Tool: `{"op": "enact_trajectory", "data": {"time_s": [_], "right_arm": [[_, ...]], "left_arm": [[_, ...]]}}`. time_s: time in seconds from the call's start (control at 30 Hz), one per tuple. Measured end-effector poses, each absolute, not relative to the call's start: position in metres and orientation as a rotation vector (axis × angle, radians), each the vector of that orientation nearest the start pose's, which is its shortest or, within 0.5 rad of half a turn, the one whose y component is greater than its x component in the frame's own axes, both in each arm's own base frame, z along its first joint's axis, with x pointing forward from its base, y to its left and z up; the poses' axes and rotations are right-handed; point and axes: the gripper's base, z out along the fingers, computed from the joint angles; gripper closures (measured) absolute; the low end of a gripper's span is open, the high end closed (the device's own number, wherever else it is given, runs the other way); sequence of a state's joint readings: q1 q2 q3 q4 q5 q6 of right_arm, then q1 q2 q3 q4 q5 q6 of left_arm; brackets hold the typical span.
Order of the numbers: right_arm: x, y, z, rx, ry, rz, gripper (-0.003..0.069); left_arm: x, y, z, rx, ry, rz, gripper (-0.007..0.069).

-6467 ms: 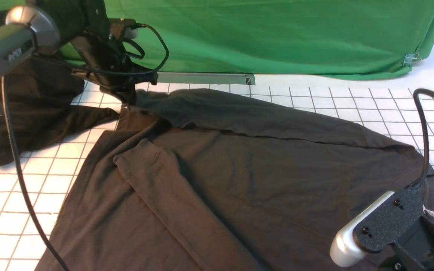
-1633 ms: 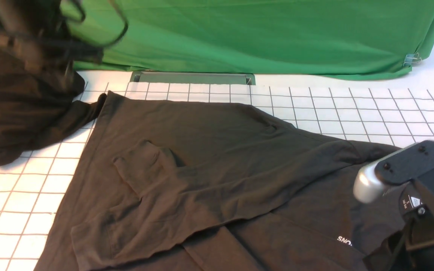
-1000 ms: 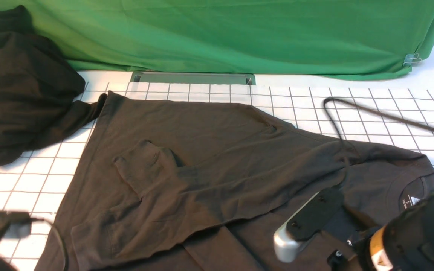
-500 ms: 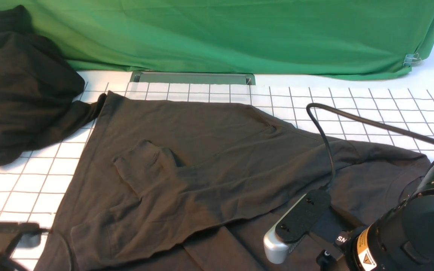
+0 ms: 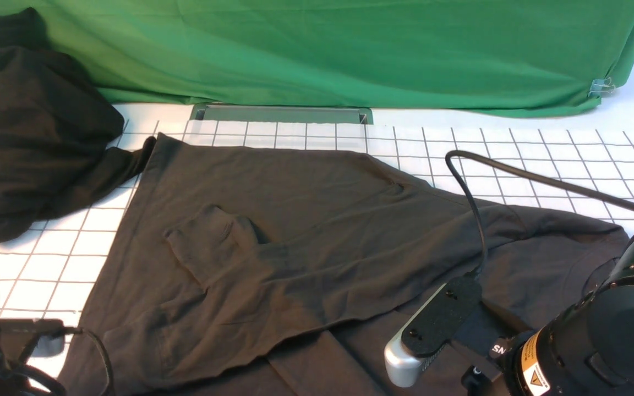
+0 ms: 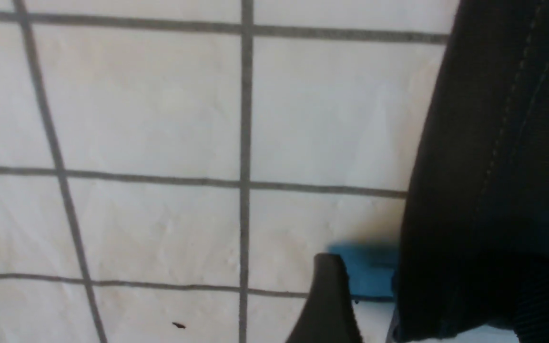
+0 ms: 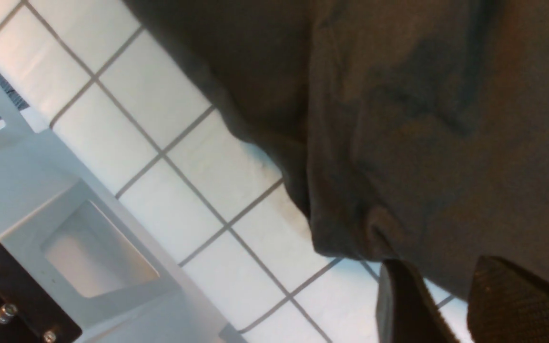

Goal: Fold a long-sleeved shirt over a white checkered tablecloth.
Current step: 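Grasp the near edge of the shirt at its hem and shoulder corners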

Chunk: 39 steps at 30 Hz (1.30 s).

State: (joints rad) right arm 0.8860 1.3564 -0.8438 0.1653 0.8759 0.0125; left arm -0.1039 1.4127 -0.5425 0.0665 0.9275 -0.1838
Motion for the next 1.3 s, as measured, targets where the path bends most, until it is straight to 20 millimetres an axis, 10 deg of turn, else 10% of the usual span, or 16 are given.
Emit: {"op": "enact_trajectory", "data": {"time_s": [0.37, 0.7, 1.0, 1.17, 1.3], "right_arm": [[0.140, 0.191, 0.236, -1.232, 2.703, 0.342, 0.0447], [0.133, 0.200, 0.226, -1.383, 2.718, 0.387, 0.0421], [0.128, 0.230, 0.169, -1.469, 2.870, 0.283, 0.0176], [0.133, 0.234, 0.156, -1.410, 2.906, 0.244, 0.0237], [0.136, 0.233, 0.155, -1.434, 2.867, 0.209, 0.0424]], "left_arm": [[0.180, -0.014, 0.161, -0.060, 3.295, 0.121, 0.0595], [0.183, -0.014, 0.212, -0.071, 3.213, 0.118, 0.0610], [0.172, -0.013, 0.230, -0.077, 3.153, 0.102, 0.0610], [0.172, -0.013, 0.230, -0.077, 3.154, 0.098, 0.0610], [0.173, -0.013, 0.230, -0.077, 3.149, 0.097, 0.0610]]}}
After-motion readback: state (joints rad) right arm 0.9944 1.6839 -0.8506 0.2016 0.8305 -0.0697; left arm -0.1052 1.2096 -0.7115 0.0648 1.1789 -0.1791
